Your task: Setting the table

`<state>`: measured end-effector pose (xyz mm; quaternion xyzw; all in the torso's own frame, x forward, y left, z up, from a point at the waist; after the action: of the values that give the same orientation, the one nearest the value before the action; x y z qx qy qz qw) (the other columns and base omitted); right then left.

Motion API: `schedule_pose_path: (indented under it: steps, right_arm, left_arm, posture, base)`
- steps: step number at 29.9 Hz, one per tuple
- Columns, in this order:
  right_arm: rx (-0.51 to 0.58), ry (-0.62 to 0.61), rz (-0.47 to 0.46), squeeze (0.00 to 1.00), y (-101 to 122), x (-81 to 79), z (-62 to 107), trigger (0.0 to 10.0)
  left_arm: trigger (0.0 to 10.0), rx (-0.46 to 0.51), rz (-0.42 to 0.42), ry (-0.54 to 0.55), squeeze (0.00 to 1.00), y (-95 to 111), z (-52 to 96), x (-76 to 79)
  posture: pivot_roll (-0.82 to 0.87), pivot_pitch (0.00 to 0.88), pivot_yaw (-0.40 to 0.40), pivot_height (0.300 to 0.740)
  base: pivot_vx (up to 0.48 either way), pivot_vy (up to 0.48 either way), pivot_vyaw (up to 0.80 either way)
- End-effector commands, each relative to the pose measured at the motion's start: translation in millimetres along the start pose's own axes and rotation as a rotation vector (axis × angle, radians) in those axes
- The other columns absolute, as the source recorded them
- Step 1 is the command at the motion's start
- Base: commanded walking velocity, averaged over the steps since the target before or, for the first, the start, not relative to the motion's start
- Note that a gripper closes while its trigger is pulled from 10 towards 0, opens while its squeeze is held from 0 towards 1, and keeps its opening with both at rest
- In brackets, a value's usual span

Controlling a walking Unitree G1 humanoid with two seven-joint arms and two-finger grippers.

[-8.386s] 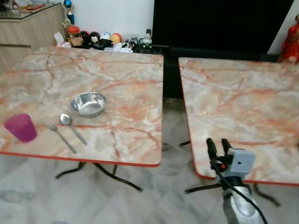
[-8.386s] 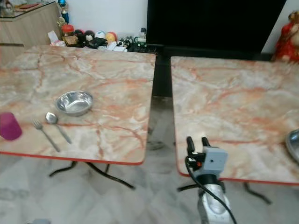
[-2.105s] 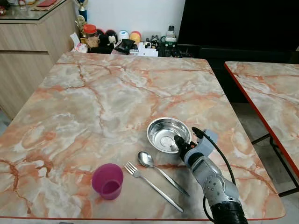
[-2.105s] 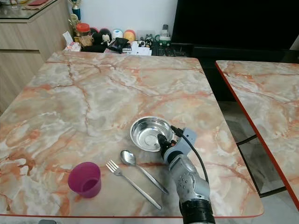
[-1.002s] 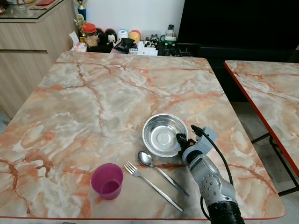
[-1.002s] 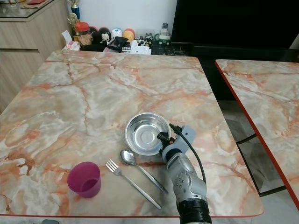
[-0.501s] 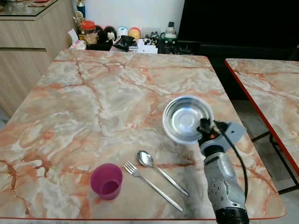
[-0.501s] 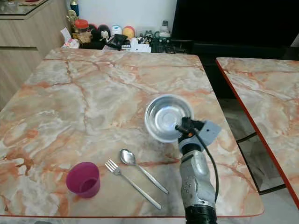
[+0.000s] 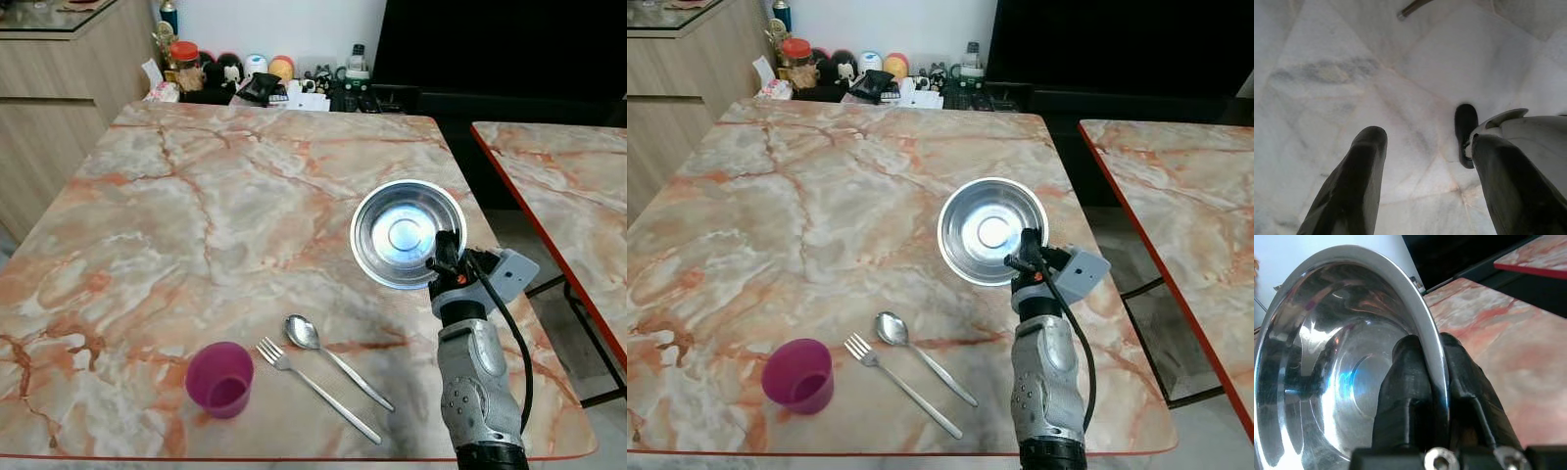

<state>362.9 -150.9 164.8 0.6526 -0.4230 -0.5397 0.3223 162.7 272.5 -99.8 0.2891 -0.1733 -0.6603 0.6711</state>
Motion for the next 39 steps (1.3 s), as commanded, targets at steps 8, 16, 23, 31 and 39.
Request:
schedule_pose_path:
  steps: [8,16,23,31,39]
  right_arm:
    - [0.034,0.03,0.028,0.0,2.2,-10.4,2.9,10.0]
    - [0.043,0.039,0.044,0.0,3.8,-12.3,2.1,10.0]
    - [0.056,0.032,0.054,0.0,6.5,-11.2,1.4,10.0]
    - [0.058,0.036,0.055,0.0,6.2,-13.0,2.3,10.0]
    - [0.073,0.035,0.056,0.0,7.8,-13.7,3.5,10.0]
  left_arm:
    - [10.0,-0.017,-0.015,-0.003,0.0,-5.3,0.8,3.2]
    - [10.0,-0.01,-0.022,-0.007,0.0,-1.7,-0.6,5.2]
    - [10.0,-0.01,-0.013,-0.008,0.0,-2.1,-0.6,6.1]
    - [10.0,-0.012,-0.007,-0.011,0.0,-3.9,-0.4,8.8]
    - [10.0,-0.012,-0.004,-0.011,0.0,-4.0,-0.6,10.0]
  posture:
    - [0.09,0.101,-0.06,0.74]
    - [0.09,0.097,-0.06,0.74]
    - [0.09,0.108,-0.061,0.74]
    - [0.09,0.115,-0.063,0.74]
    - [0.09,0.124,-0.063,0.74]
  base:
    - [0.0,-0.48,0.0]
    - [0.0,-0.48,0.0]
    - [0.0,-0.48,0.0]
    - [0.0,-0.48,0.0]
    - [0.0,-0.3,-0.4]
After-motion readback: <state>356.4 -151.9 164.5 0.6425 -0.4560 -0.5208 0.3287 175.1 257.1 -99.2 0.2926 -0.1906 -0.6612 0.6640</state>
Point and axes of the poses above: a point about 5 cm out from each wrist's last joint towards the gripper, its own z axis pointing back from the gripper into the wrist, its own y axis along the axis of the wrist's last joint, x = y × z, the point moved 3 cm from there along -z, pointing out of the wrist towards the gripper, and after that the axes turned 2 degrees about z, right-handed, at the moved point
